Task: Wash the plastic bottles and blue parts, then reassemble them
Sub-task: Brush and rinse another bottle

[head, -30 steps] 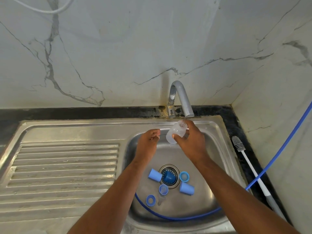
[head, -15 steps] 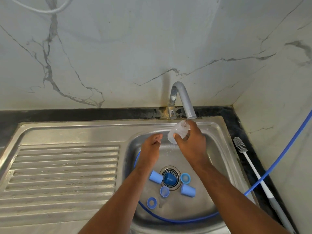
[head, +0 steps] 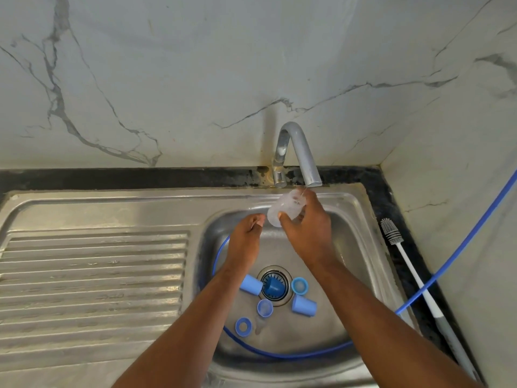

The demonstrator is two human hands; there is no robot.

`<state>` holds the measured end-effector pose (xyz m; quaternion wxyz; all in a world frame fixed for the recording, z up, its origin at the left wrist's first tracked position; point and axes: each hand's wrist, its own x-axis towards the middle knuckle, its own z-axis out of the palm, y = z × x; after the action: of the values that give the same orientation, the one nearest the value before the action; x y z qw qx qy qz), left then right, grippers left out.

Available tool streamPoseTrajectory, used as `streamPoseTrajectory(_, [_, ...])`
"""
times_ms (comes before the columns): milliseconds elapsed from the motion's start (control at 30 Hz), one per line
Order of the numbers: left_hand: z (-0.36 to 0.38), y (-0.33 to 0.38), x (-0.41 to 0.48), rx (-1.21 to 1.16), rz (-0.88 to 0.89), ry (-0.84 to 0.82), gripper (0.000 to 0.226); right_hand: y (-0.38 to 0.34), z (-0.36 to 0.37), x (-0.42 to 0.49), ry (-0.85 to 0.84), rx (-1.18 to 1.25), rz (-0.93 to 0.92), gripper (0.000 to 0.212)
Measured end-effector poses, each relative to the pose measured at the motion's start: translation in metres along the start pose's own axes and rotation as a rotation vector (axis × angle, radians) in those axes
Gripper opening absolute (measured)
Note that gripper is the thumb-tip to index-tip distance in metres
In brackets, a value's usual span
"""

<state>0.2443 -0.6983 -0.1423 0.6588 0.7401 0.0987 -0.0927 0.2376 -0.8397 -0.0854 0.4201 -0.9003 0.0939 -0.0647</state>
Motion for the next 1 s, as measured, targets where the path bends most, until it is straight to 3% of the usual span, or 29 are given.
streamPoseTrajectory(67, [0.004, -0.003, 0.002, 0.008, -0.039, -0.020, 0.024, 0.002, 0.000, -0.004, -0.099, -0.074, 0.026, 0.058])
streamPoseTrajectory(200, [0.003, -0.008, 0.007, 0.001, -0.045, -0.024, 0.021, 0.002, -0.008, -0.006, 0.048, 0.002, -0.042, 0.060])
streamPoseTrajectory(300, [0.004, -0.011, 0.005, 0.001, -0.053, -0.018, 0.018, 0.004, -0.009, -0.008, -0.089, -0.088, -0.020, 0.058])
streamPoseTrajectory(433, [0.002, -0.002, 0.004, -0.001, -0.052, -0.011, 0.020, -0.003, -0.014, -0.002, 0.086, -0.008, -0.099, 0.058])
streamPoseTrajectory(567, [0.000, 0.003, 0.005, -0.018, -0.066, -0.014, 0.022, -0.001, -0.013, -0.005, -0.100, -0.112, -0.093, 0.062])
streamPoseTrajectory(667, [-0.001, 0.003, 0.007, -0.050, -0.056, -0.018, 0.022, -0.004, -0.013, -0.006, 0.066, -0.029, -0.145, 0.058])
streamPoseTrajectory(800, [-0.002, 0.008, 0.010, -0.082, -0.041, -0.026, 0.018, -0.001, -0.006, -0.011, -0.118, -0.098, -0.079, 0.061])
streamPoseTrajectory(900, [-0.005, 0.011, 0.015, -0.089, -0.054, -0.026, 0.017, -0.003, -0.009, -0.008, 0.046, -0.052, -0.129, 0.057])
streamPoseTrajectory(1000, [-0.008, 0.007, 0.018, -0.083, -0.050, -0.006, 0.017, -0.008, -0.004, -0.007, -0.094, -0.053, -0.122, 0.062])
